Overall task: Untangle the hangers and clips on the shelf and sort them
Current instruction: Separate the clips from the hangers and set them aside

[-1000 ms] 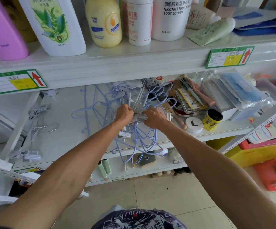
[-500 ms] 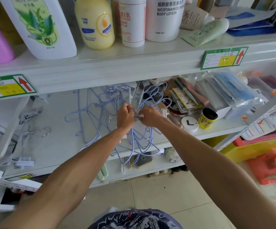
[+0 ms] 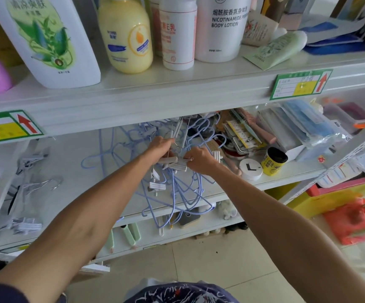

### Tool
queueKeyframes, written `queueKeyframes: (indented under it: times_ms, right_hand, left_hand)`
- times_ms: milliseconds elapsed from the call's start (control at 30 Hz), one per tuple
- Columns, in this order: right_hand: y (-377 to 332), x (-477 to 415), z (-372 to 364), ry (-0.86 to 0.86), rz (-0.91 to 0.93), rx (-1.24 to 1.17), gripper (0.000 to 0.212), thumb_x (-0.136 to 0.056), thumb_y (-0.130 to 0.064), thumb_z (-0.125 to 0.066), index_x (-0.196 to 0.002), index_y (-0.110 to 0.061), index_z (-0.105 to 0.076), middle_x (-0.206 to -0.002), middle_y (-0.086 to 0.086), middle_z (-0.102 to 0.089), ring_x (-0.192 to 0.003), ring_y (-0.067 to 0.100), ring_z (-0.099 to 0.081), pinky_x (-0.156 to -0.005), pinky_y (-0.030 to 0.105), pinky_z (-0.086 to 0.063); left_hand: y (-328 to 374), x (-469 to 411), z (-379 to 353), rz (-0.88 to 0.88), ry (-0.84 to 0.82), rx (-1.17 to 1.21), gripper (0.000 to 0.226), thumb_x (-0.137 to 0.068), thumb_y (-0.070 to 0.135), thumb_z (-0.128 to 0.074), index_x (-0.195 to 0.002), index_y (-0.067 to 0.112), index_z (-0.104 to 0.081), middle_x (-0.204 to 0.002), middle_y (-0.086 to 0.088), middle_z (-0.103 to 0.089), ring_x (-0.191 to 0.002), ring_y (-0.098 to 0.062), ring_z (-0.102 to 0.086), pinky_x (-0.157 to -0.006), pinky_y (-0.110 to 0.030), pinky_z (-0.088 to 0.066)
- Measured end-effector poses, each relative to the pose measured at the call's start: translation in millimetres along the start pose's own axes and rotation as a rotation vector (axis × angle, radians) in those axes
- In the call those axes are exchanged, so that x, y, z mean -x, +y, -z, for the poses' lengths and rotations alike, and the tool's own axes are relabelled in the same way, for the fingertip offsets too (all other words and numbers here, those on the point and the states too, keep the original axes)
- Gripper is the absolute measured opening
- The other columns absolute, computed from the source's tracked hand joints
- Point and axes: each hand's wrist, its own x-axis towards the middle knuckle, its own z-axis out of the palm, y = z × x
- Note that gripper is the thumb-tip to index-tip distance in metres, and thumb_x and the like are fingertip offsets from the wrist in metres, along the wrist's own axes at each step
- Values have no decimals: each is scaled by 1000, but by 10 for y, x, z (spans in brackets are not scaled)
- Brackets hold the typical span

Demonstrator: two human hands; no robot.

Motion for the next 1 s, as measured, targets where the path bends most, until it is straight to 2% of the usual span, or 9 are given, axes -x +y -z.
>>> queueKeyframes:
  times_ms: [67,167,300,467,600,700,767,867,1000]
  right_hand:
    - [-3,-14,-10,1,2,-13,30,-82,-8,-57,-105,-16,-75,-108,6,-70,-99,22,-64,-89,34,-54]
    - [0,-36,-16,4,-4,6,31,-82,-10,-58,-106,-17,-75,-109,6,-70,-101,23,-64,-90,33,-53]
    - [17,-29,-13,29,7,7,30,-82,-7,-59,-106,-15,-75,-108,6,-71,-101,22,-65,-89,35,-54]
    - [-13,-39,8,33,23,53,27,-85,-7,-60,-105,-17,-75,-106,5,-70,-97,20,-66,-86,35,-57]
    - [-7,-39,6,56,69,55,23,-84,-8,-63,-100,-15,-77,-98,4,-74,-89,20,-68,-84,37,-57]
    - [-9,-52,105,-47,68,61,27,-86,-16,-65,-111,-20,-75,-114,-2,-69,-103,14,-63,-94,26,-49]
    - [10,-110,169,8,11,-19,31,-88,-12,-62,-116,-21,-73,-121,-5,-62,-109,9,-56,-92,17,-40]
    - [71,-248,134,148,-121,-68,53,-85,-8,-58,-135,-26,-58,-136,2,-50,-126,22,-45,-103,31,-40]
    - [56,-341,-7,48,-153,136,71,-84,-11,-56,-148,-36,-38,-143,4,-38,-129,30,-33,-106,46,-32]
  left_hand:
    - [35,-64,-15,-22,-31,17,41,-94,45,-58,-92,6,-68,-86,-3,-64,-74,-18,-56,-68,-27,-41]
    - [67,-105,-47,-117,-10,-82,29,-98,33,-56,-85,9,-64,-74,-5,-58,-61,-15,-51,-54,-24,-37]
    - [7,-69,-159,-167,199,-78,35,-98,27,-47,-82,1,-65,-73,-11,-58,-61,-20,-50,-51,-27,-35]
    - [-128,49,-350,-271,429,12,33,-99,29,-44,-73,12,-55,-70,-12,-58,-60,-23,-50,-55,-35,-43]
    - [-77,119,-459,-318,519,-10,31,-101,24,-42,-76,8,-54,-73,-10,-57,-66,-27,-53,-56,-32,-34]
    - [-15,94,-494,-342,494,-7,32,-102,24,-41,-80,8,-57,-75,-12,-59,-68,-25,-52,-58,-29,-29]
    - [-5,46,-491,-303,480,12,36,-102,26,-38,-86,3,-61,-82,-17,-64,-71,-26,-54,-62,-30,-32]
    - [-52,44,-505,-287,488,-7,38,-103,25,-37,-90,0,-62,-87,-22,-66,-74,-29,-56,-63,-31,-32]
    - [-93,41,-504,-325,524,32,35,-103,21,-41,-83,-1,-60,-81,-23,-65,-71,-33,-57,-60,-33,-31]
